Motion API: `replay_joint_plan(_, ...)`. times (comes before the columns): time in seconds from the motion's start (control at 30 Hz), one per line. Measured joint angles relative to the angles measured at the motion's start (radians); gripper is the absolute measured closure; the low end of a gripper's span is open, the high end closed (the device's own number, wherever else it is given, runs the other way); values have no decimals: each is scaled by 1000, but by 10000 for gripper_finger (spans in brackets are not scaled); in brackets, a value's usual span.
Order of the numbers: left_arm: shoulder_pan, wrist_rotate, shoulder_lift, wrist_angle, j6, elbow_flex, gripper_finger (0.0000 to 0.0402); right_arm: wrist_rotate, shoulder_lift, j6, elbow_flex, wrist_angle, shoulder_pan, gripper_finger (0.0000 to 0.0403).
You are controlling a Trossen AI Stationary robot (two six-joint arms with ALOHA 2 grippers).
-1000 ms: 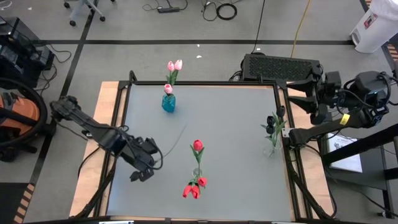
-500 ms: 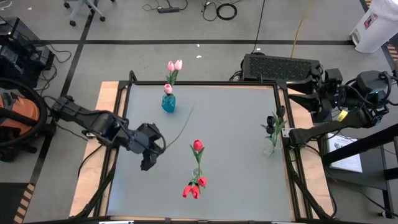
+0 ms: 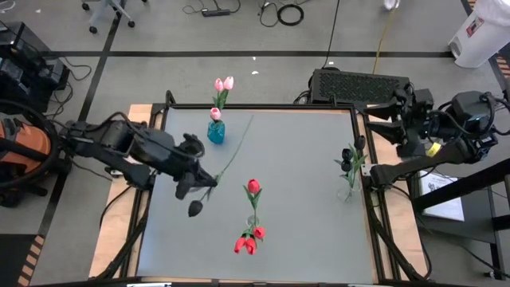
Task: Sort flowers into vase by color
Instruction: Put the black flower into the right transparent vase
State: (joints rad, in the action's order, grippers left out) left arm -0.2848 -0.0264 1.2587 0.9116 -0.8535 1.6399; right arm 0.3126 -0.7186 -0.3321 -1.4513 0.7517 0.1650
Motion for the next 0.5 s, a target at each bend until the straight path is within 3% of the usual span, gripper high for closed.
replay_joint_plan(0.27, 81, -71, 14, -263, -133, 4, 398, 0, -74, 259, 0, -11, 0, 177)
replay_joint_plan(0.5, 144, -256, 90, -374, -270, 4, 398, 0, -116, 418, 0, -54, 0, 177)
